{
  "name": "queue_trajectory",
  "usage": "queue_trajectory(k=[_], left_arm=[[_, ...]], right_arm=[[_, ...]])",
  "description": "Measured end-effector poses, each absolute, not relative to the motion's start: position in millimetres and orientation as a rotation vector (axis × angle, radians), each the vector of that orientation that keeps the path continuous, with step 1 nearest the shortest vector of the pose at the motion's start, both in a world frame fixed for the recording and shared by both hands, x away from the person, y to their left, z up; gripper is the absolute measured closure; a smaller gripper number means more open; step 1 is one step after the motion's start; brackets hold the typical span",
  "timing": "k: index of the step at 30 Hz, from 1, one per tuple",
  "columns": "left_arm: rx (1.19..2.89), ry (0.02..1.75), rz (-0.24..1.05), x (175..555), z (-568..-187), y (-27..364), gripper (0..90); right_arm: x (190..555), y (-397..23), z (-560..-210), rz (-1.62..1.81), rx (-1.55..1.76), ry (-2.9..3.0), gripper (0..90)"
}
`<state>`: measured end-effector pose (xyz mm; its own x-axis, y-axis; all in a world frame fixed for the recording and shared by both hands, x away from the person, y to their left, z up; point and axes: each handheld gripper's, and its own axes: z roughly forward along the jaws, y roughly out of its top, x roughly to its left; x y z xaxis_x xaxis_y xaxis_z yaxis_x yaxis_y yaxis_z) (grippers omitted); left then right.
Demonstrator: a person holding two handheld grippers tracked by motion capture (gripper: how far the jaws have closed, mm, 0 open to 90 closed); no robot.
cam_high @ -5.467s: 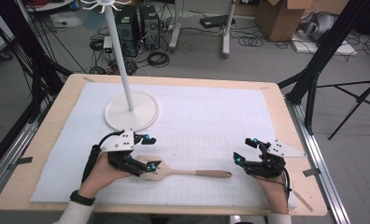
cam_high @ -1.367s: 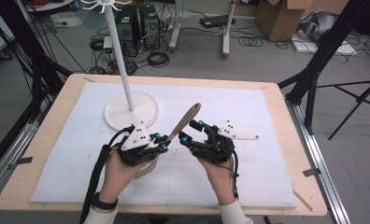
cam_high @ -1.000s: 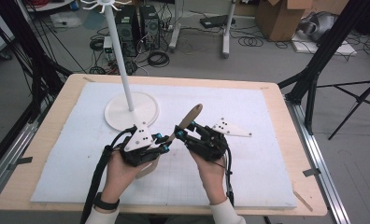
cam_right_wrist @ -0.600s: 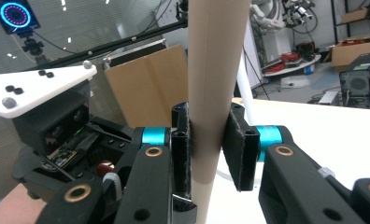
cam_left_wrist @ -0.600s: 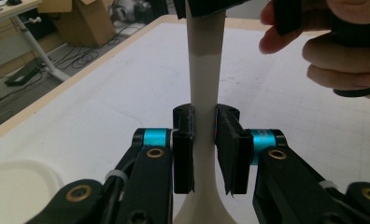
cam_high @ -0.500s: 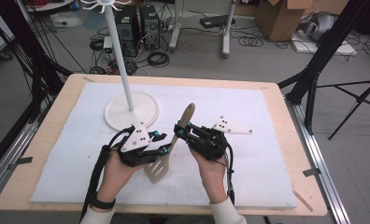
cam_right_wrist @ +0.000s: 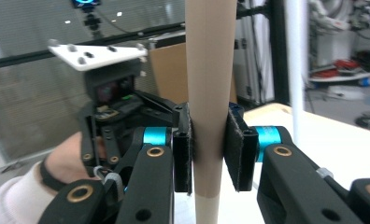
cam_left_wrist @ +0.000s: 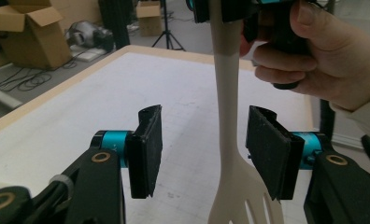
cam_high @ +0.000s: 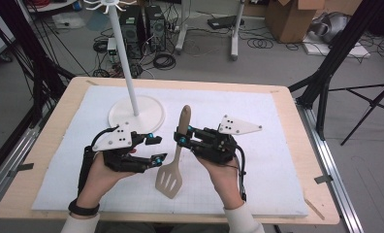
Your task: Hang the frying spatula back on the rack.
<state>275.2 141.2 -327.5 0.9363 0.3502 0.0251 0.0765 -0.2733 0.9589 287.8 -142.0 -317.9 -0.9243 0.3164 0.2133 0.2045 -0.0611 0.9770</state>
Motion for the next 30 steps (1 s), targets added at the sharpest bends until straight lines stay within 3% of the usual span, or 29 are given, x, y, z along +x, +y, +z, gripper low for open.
queue_trajectory(k=[14,30], left_arm=[[1.758,0.097,0.070,271.7,-320.2,133.6,45.3],[1.706,0.000,0.023,269.8,-314.3,130.8,70.7]], right_arm=[[284.4,-129.2,-294.4,2.267,0.239,2.274,74.9],[282.5,-124.6,-285.4,2.278,0.064,2.357,74.9]])
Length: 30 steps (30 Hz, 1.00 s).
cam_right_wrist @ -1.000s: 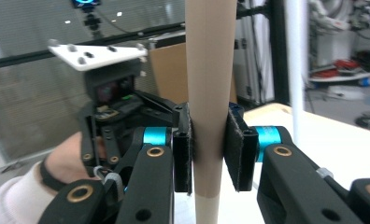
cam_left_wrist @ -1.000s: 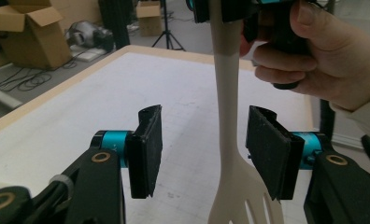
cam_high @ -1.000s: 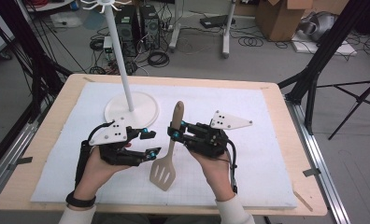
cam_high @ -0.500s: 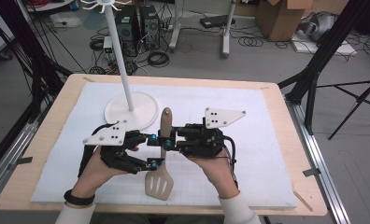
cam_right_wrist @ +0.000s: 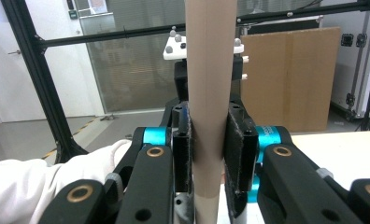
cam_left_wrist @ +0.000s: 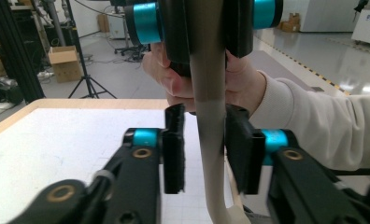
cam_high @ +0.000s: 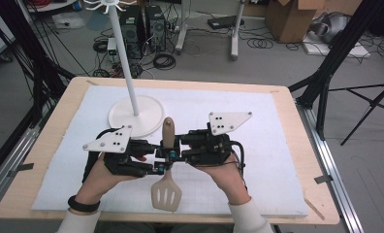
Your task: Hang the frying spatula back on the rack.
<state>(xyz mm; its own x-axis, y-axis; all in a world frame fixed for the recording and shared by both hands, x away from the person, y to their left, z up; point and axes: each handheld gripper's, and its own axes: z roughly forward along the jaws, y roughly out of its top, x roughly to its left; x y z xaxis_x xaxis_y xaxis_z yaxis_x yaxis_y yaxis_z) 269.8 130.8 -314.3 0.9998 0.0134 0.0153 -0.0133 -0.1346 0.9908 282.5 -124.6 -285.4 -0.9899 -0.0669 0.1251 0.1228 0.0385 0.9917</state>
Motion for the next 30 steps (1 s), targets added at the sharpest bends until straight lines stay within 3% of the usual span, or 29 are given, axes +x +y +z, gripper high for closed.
queue_trajectory(k=[3,15,17,24,30], left_arm=[[1.705,-0.006,0.021,268.9,-314.1,130.4,75.4],[1.715,0.026,0.018,271.5,-313.1,132.5,78.2],[1.701,0.028,0.009,272.3,-312.8,134.2,78.2],[1.704,0.097,0.054,279.8,-307.3,147.8,78.3],[1.699,0.158,0.093,295.7,-298.7,167.9,78.3]], right_arm=[[283.1,-125.2,-285.3,-2.090,-0.052,-2.162,74.8],[279.2,-123.8,-283.1,-2.118,-0.019,-2.224,73.4],[278.2,-124.3,-283.0,-2.141,-0.024,-2.242,69.9],[280.8,-135.5,-287.2,-2.186,-0.130,-2.289,41.0],[277.6,-161.3,-301.7,-2.220,-0.255,-2.462,27.4]])
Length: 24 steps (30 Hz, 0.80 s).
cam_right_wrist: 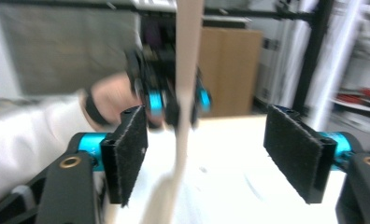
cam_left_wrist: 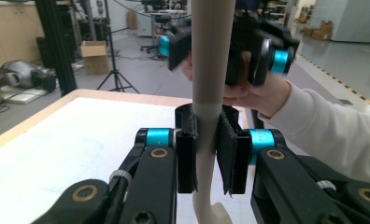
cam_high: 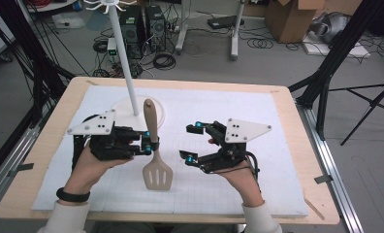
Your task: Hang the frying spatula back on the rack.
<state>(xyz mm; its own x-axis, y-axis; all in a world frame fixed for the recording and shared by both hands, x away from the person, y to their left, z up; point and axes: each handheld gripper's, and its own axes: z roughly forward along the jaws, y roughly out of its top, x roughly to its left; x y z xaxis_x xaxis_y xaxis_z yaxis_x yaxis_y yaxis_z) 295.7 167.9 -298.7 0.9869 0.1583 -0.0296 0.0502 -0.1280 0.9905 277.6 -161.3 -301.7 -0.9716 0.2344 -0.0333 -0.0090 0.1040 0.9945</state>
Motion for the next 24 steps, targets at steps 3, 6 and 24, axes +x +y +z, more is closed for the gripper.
queue_trajectory(k=[3,6,24], left_arm=[[1.702,0.206,0.130,304.6,-291.7,177.6,78.3],[1.705,0.226,0.164,311.6,-282.6,187.1,78.3],[1.712,0.284,0.264,359.4,-236.3,228.7,78.3]], right_arm=[[276.0,-171.1,-316.7,1.864,0.269,2.190,25.7],[275.5,-182.0,-332.1,1.747,0.331,2.196,25.2],[277.0,-248.4,-383.7,1.670,0.517,2.226,23.3]])
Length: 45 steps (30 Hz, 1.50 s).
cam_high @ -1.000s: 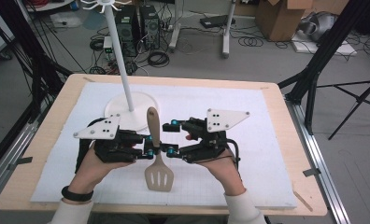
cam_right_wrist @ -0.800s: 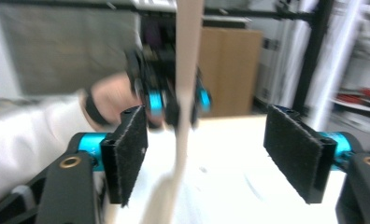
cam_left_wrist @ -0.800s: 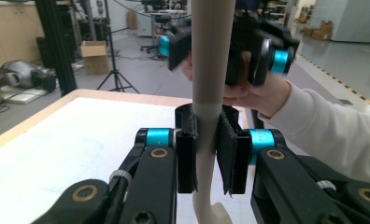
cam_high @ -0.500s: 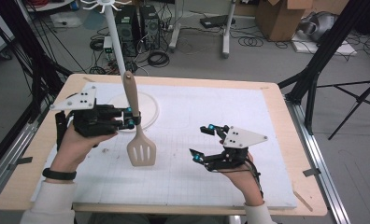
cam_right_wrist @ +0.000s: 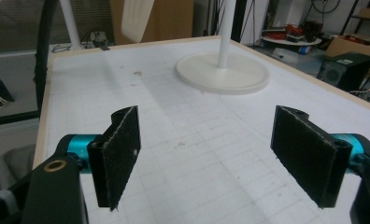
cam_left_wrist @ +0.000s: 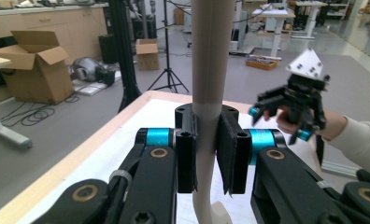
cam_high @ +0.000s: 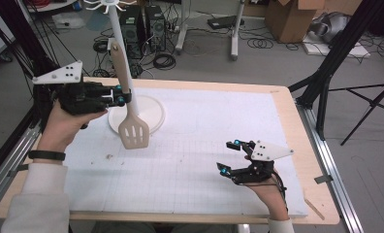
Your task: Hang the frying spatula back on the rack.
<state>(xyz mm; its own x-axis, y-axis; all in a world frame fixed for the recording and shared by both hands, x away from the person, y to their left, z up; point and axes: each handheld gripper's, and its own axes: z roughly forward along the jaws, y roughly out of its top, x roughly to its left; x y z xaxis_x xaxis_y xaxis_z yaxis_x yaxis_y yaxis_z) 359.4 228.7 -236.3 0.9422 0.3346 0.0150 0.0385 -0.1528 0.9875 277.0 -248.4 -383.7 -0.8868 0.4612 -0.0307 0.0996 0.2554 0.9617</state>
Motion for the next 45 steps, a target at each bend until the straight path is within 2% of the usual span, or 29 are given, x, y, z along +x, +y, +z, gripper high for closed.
queue_trajectory(k=[6,15,45], left_arm=[[1.723,0.328,0.271,379.1,-223.5,244.4,78.3],[1.713,0.414,0.246,405.5,-227.4,257.7,78.3],[1.678,0.473,0.253,438.1,-226.3,262.9,78.3]], right_arm=[[277.5,-259.4,-391.9,1.701,0.554,2.217,23.4],[276.4,-265.4,-392.3,1.712,0.546,2.198,23.8],[274.9,-264.7,-396.6,1.746,0.511,2.215,24.4]])
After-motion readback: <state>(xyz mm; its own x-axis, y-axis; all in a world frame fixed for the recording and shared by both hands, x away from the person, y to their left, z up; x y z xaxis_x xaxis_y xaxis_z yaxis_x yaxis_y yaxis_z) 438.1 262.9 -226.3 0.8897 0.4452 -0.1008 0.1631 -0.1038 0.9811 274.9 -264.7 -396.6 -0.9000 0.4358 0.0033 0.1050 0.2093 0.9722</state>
